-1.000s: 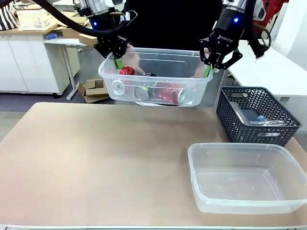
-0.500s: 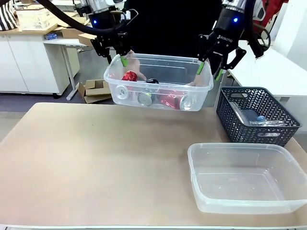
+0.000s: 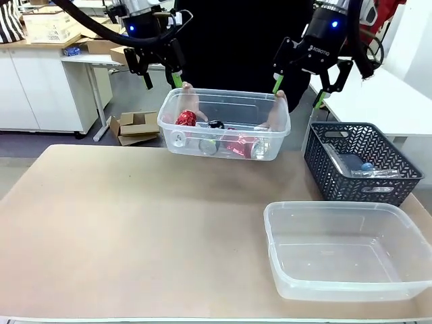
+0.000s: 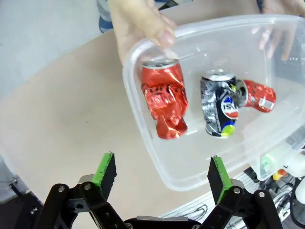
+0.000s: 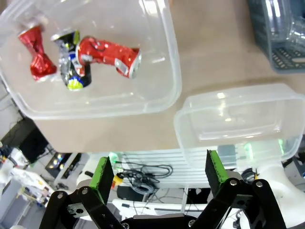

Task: Sort the waste into each basket.
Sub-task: Release the Organizing box you were holding, then pick up the Organizing box on the right side of the table and lift it.

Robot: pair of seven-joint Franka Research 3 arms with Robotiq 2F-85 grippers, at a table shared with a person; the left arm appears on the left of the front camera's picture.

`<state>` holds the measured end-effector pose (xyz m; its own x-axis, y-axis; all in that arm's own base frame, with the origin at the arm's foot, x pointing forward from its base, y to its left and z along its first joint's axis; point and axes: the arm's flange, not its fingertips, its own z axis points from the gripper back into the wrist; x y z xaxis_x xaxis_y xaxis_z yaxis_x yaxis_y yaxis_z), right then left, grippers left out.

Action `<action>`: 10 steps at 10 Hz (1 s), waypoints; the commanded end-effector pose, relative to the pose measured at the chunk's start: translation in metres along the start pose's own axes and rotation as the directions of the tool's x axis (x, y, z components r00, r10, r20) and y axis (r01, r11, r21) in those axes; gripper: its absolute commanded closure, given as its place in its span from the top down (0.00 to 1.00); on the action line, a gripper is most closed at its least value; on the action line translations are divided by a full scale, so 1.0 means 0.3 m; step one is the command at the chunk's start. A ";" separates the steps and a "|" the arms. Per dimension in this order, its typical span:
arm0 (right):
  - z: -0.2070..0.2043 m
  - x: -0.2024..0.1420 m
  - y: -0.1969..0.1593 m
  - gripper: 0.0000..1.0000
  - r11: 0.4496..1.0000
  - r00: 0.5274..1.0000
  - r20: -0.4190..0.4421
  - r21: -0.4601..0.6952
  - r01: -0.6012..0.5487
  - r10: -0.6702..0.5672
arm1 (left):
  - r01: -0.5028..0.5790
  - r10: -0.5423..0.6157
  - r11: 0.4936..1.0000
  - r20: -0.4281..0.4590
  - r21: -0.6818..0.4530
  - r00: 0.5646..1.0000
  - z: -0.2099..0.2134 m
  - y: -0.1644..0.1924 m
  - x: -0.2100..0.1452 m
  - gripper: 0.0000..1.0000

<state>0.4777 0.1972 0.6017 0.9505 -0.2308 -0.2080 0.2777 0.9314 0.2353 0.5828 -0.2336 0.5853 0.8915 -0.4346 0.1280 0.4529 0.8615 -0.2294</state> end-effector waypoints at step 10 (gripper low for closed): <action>0.000 0.000 0.000 1.00 1.000 1.000 -0.001 0.000 0.000 0.000 | 0.000 0.000 1.000 -0.002 0.001 1.000 -0.002 0.000 0.000 1.00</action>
<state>0.4782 0.1975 0.6004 0.9500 -0.2301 -0.2112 0.2777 0.9316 0.2345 0.5831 -0.2344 0.5839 0.8912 -0.4358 0.1257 0.4535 0.8611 -0.2301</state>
